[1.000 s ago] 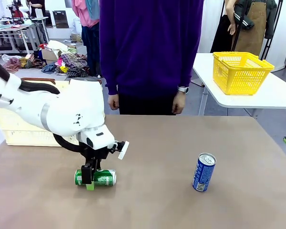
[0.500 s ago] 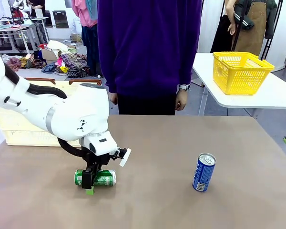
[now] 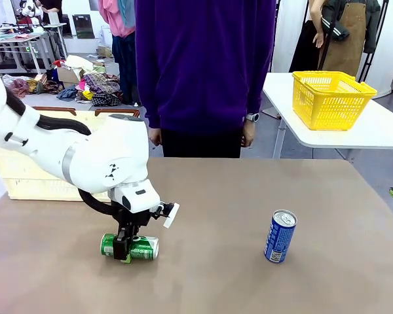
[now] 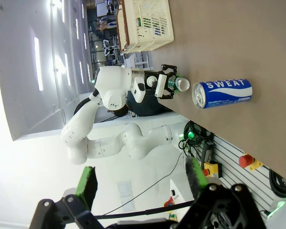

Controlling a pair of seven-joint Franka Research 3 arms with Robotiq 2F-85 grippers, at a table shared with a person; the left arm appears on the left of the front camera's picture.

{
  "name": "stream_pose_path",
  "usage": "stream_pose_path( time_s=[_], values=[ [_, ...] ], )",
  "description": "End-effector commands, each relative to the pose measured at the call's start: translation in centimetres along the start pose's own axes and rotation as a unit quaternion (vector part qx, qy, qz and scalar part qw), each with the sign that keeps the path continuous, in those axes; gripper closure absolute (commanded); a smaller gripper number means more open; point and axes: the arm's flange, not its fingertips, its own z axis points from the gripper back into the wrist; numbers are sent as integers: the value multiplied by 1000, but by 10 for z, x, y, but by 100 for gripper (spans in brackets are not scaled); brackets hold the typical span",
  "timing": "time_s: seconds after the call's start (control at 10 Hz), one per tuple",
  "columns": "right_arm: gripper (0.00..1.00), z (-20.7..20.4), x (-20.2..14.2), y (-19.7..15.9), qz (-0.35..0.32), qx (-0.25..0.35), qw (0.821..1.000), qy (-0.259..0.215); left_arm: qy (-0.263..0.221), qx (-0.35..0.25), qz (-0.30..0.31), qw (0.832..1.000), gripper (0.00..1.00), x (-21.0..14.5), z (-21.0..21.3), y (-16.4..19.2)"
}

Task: Place the drinks into the Shopping basket.
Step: Pick up one drink and place it into the Shopping basket.

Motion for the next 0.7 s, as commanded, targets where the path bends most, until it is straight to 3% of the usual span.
stream_pose_path(
  time_s=[0.0,0.3,0.5,0.6],
  values=[
    [0,-1,0,4,-5,8,1000,-2,-11,5,3,1000,100,-4,2,-5],
    [0,-1,0,4,-5,8,1000,-2,-49,31,25,998,100,-20,33,-8],
    [0,-1,0,4,-5,8,1000,-2,-132,51,67,988,100,-63,119,-26],
    [0,-1,0,4,-5,8,1000,-2,-141,12,106,984,100,-85,161,-42]
  ],
)
